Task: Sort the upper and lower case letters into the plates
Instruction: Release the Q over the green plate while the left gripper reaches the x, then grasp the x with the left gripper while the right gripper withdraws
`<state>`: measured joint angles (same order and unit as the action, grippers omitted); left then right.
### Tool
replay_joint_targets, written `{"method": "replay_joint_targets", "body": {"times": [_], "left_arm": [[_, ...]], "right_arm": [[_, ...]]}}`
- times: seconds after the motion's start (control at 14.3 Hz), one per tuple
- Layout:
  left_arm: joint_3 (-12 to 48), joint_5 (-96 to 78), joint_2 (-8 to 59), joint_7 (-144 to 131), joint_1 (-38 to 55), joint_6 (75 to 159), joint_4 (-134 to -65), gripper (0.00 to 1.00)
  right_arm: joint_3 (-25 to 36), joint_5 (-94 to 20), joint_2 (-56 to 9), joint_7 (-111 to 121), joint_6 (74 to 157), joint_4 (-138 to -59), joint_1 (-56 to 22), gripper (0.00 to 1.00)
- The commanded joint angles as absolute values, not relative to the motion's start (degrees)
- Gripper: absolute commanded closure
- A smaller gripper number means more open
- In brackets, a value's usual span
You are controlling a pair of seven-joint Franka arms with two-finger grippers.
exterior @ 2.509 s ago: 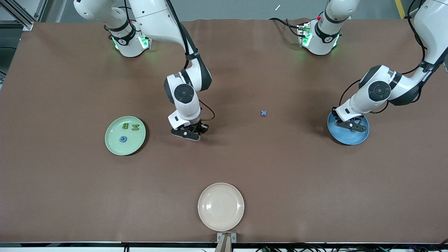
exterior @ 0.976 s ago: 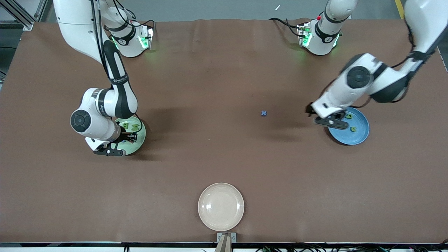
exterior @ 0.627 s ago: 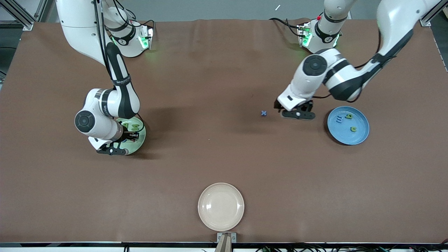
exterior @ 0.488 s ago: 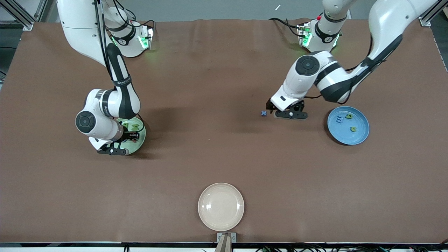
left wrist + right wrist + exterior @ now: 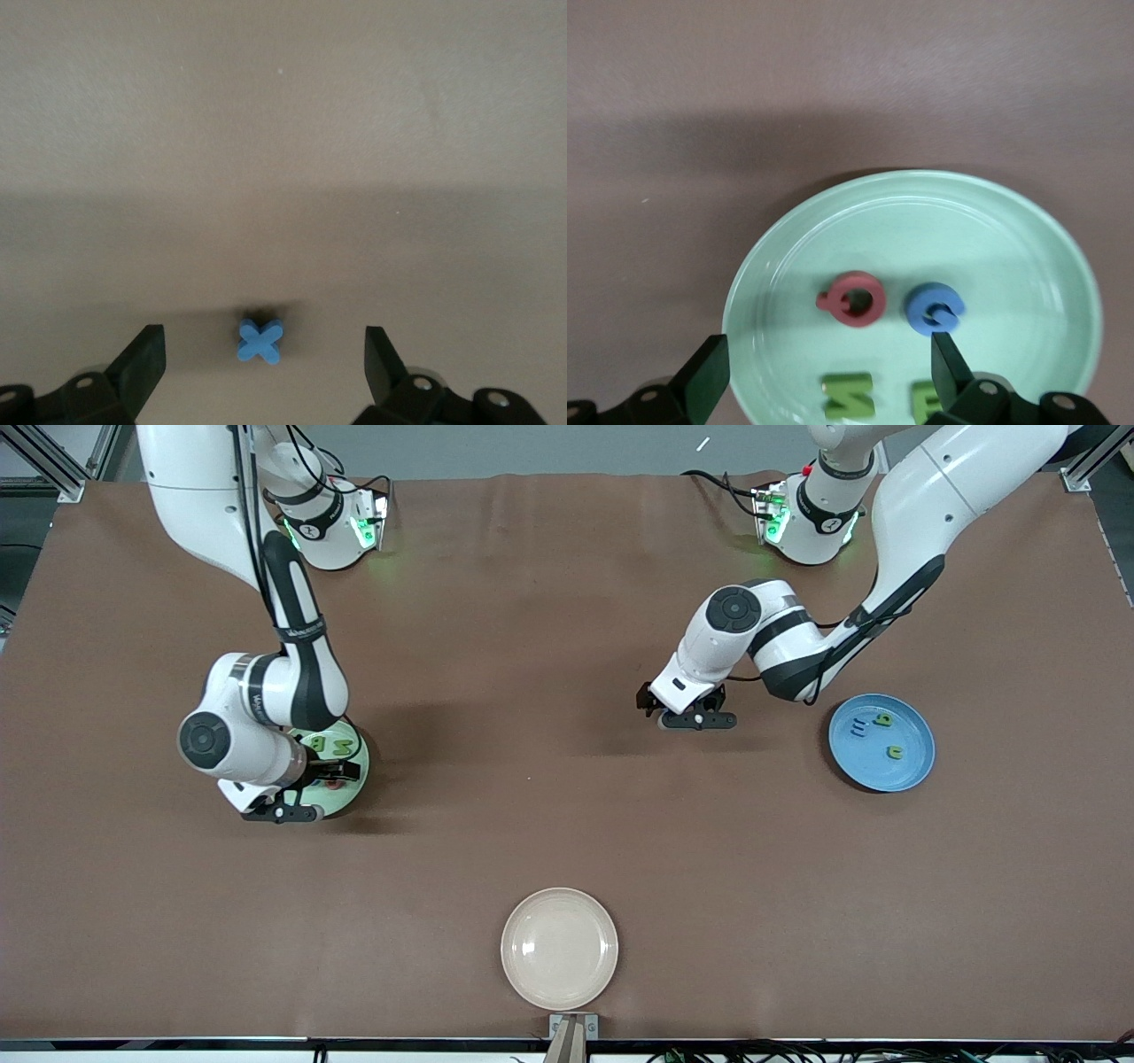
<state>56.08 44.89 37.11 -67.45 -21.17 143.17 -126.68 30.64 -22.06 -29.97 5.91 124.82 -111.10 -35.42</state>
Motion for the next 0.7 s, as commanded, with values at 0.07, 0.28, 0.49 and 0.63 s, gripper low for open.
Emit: {"method": "replay_joint_targets", "body": {"times": [0.07, 0.28, 0.49, 0.63], "left_arm": [[53.4, 44.4, 39.3, -69.1, -18.2, 143.7, -125.6, 0.33], [51.3, 44.4, 39.3, -69.5, -15.6, 143.7, -125.6, 0.38], [51.0, 44.4, 39.3, -69.9, -14.9, 143.3, -125.4, 0.42], [50.5, 44.4, 39.3, -69.9, -14.1, 143.1, -125.4, 0.47]], "right_arm": [[35.1, -20.1, -28.0, 6.8, 112.2, -103.6, -35.4, 0.0], [37.6, -15.6, -26.9, 6.9, 104.1, -97.1, -35.5, 0.0], [40.2, -13.7, -26.9, 7.2, 96.4, -90.8, -35.1, 0.0], [41.6, -13.7, -26.9, 7.2, 92.9, -87.4, -34.9, 0.0]]}}
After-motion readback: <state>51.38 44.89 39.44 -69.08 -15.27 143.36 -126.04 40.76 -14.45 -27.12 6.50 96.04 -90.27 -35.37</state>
